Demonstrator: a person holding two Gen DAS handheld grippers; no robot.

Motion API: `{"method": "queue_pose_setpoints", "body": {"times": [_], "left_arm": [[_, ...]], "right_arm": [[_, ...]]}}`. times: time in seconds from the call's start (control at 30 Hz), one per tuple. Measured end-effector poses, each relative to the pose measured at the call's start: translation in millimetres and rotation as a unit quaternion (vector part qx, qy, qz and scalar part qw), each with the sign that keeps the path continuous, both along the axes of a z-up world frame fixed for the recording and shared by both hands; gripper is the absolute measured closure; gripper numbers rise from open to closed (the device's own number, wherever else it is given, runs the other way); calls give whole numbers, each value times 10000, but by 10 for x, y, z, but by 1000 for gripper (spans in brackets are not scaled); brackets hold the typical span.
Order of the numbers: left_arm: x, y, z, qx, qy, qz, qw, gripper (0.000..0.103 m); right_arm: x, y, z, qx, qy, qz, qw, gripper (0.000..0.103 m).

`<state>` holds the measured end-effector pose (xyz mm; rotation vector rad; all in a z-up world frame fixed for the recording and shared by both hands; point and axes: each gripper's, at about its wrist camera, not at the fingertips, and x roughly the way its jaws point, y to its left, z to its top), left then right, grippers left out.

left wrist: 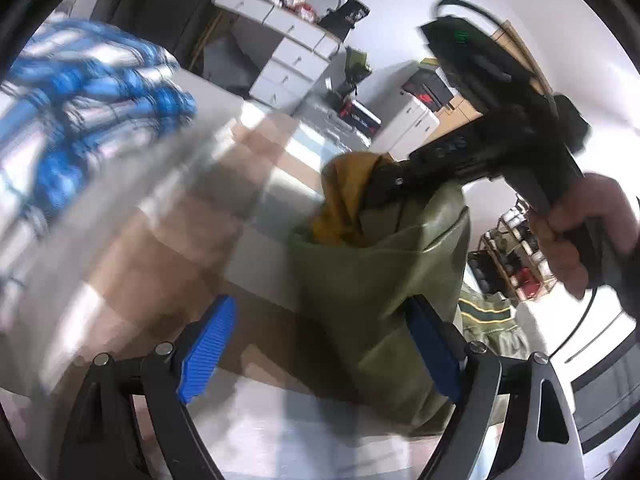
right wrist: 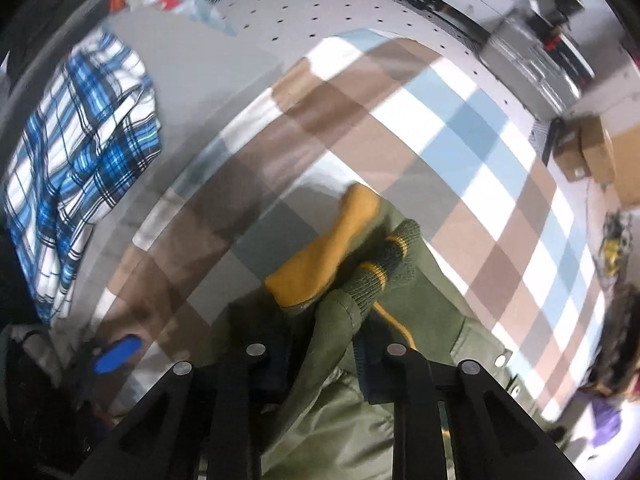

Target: Fold large clothes

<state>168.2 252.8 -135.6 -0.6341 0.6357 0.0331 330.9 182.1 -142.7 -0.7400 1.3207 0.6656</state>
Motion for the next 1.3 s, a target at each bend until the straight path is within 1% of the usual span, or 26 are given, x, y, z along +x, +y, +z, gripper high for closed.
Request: {"method": "queue_pose_setpoints", "body": {"times": [0.1,0.17,0.2,0.23,0.27,0.3,0.33,0.37,0.4,0.47,0.5,0.57,0.63,0.73,0.77,0.83,0.87,0.9,0.93,0.97,1.0,1.03,1.1,1.17,1.23,1.3], "left_arm": [[56,-100,-24,81,45,-122,9999,19],[62,-106,-44,-92,-3,-153,9998,19],[58,-115,-48,-223,-13,-177,9996,20],[13,-124,-43,-309,-52,-117,9994,20],[-28,-113,-47,-351,-102,-77,9993,20],[-111,-69,-41,-367,-144,-22,9992,20],[-173,-63,-43,-346,-137,-5,9993,20],[-251,-67,-41,-291,-89,-68,9995,20],[-305,-74,-39,-217,-53,-101,9997,20],[-427,-57,-17,-97,-69,-70,9999,20],[-508,-25,4,-77,-118,-42,9999,20],[-700,37,25,-110,-148,36,9998,20],[-861,154,62,-186,-222,160,9995,20],[-1015,274,43,-360,-286,289,9985,20],[-1033,292,44,-374,-270,293,9985,20],[-1038,317,23,-345,-211,267,9988,20],[-1042,331,19,-359,-219,253,9988,19],[-1058,338,9,-363,-225,243,9988,20],[-1032,353,-8,-363,-189,248,9989,20],[-1030,351,-32,-408,-167,203,9988,20],[-994,339,-62,-457,-159,128,9987,20],[-978,319,-73,-489,-135,76,9987,20],[-951,280,-64,-520,-122,-39,9986,20],[-860,223,-54,-452,-64,-145,9989,20],[-799,144,-23,-342,-20,-292,9990,20],[-707,58,7,-155,-29,-412,9990,20]], "right_arm": [[143,-233,43,240,48,-210,9995,82],[216,-350,50,450,170,-411,9980,82],[255,-379,36,515,265,-484,9971,78],[291,-372,12,585,304,-550,9963,74],[302,-348,-10,604,347,-592,9958,65],[292,-274,-66,560,477,-578,9956,52],[280,-161,-148,439,562,-484,9963,46],[197,-35,-180,295,527,-377,9975,40],[126,114,-250,24,448,-221,9987,35],[47,325,-393,-486,330,2,9983,35],[22,423,-466,-735,289,63,9969,31],[-46,597,-644,-1341,176,231,9905,23],[-151,731,-814,-1911,25,458,9805,13],[-260,847,-1047,-2572,-185,585,9644,10],[-284,871,-1073,-2706,-321,604,9603,8],[-322,894,-1072,-2920,-331,639,9537,13],[-358,884,-1074,-2999,-373,728,9505,20],[-412,863,-1070,-3116,-483,892,9448,38],[-454,832,-1041,-3213,-626,1039,9392,63],[-470,809,-978,-3217,-723,1110,9375,69],[-446,748,-862,-3057,-698,1054,9437,74],[-393,663,-718,-2770,-635,897,9546,78],[-296,476,-485,-2360,-576,640,9679,81],[-175,123,-188,-1731,-530,227,9832,81],[-67,-253,13,-1141,-428,-168,9924,82],[10,-594,126,-623,-254,-535,9963,82]]}}
